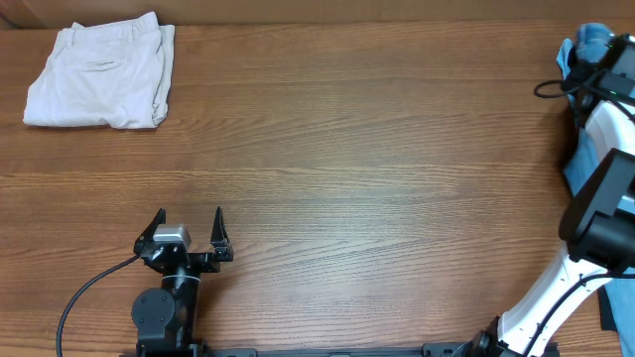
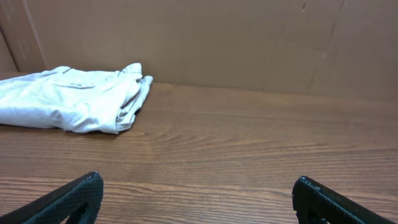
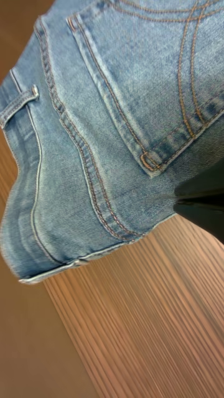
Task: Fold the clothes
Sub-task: 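Reach the right gripper to the jeans pile and grasp the jeans, then pull the light-blue jeans leftward onto the table center with the right gripper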
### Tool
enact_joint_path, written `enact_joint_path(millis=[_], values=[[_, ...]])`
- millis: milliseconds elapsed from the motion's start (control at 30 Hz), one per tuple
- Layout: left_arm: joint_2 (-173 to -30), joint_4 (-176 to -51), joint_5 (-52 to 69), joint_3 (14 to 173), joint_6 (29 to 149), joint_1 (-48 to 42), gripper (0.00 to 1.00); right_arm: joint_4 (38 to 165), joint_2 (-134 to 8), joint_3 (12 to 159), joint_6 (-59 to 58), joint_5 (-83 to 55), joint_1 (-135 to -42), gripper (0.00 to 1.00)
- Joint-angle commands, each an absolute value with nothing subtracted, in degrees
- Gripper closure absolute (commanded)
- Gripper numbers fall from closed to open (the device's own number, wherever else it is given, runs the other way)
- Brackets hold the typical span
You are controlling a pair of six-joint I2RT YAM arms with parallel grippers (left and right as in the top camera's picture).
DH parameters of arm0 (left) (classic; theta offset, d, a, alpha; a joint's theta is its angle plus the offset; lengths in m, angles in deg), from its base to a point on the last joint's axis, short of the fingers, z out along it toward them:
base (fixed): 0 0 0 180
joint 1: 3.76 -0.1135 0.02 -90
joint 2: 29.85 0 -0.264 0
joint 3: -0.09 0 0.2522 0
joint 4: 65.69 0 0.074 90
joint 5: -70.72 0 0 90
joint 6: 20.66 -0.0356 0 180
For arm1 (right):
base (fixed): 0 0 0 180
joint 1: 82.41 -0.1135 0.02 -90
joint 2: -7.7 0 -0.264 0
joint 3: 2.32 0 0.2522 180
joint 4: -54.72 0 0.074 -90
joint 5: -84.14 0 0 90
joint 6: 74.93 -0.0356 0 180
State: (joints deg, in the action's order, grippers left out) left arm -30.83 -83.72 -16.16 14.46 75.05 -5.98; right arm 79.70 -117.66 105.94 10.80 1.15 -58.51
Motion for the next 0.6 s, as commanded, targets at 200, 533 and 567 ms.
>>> enact_joint_path(millis=[200,533,567], values=[[-30.34,-83.7,-16.93,14.13,74.03,-5.56,0.0,81.63,-107.24,107.75,10.31,-3.66,-69.4,0.96],[-30.32,-83.7,-16.93,14.13,74.03,-5.56,0.0,86.72,-107.17,107.71,7.17,-9.98,-84.0,0.96],[-30.32,-83.7,-16.95,14.13,74.03,-5.56,0.0,87.07,-107.17,107.67,6.14,-10.37,-86.01,0.96]])
